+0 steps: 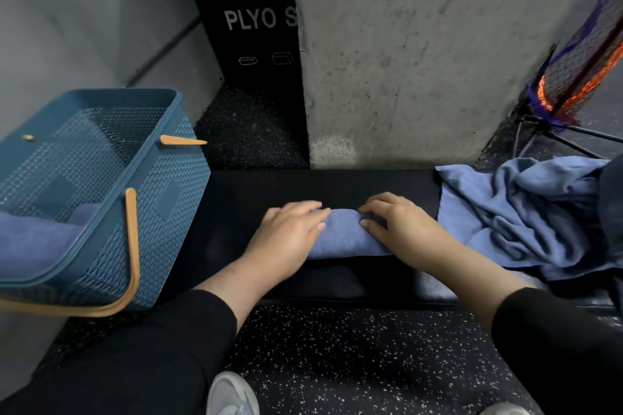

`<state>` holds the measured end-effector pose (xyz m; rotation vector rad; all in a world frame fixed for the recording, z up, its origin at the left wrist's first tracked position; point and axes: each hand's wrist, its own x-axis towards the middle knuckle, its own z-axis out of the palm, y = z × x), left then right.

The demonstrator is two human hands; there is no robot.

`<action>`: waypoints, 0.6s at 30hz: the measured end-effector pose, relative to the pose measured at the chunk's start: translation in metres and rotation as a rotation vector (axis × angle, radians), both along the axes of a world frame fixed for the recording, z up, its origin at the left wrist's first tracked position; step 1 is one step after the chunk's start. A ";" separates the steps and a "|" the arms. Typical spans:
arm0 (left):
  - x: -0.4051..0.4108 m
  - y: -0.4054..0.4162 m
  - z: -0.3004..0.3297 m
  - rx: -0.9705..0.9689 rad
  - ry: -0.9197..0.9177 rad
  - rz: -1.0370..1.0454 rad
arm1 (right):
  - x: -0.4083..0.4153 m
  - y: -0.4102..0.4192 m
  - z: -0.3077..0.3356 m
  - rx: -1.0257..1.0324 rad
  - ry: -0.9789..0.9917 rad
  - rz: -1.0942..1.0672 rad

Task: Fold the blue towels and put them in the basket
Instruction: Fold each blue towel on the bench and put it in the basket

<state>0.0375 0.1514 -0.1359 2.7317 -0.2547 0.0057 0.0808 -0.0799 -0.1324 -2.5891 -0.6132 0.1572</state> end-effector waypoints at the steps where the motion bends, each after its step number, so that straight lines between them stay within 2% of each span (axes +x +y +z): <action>1: 0.000 0.001 -0.002 0.014 0.076 -0.007 | 0.002 0.001 0.002 -0.016 0.040 -0.001; 5: -0.001 0.008 0.001 -0.023 0.247 -0.050 | 0.006 0.000 0.023 -0.127 0.166 0.043; 11: -0.005 0.012 0.009 -0.025 0.317 -0.093 | 0.003 0.008 0.039 -0.162 0.370 0.112; 14: -0.006 0.013 0.009 -0.033 0.349 -0.082 | -0.002 0.013 0.042 -0.199 0.383 0.111; 18: -0.009 0.015 0.011 -0.190 0.322 -0.083 | -0.006 0.015 0.041 -0.142 0.403 0.099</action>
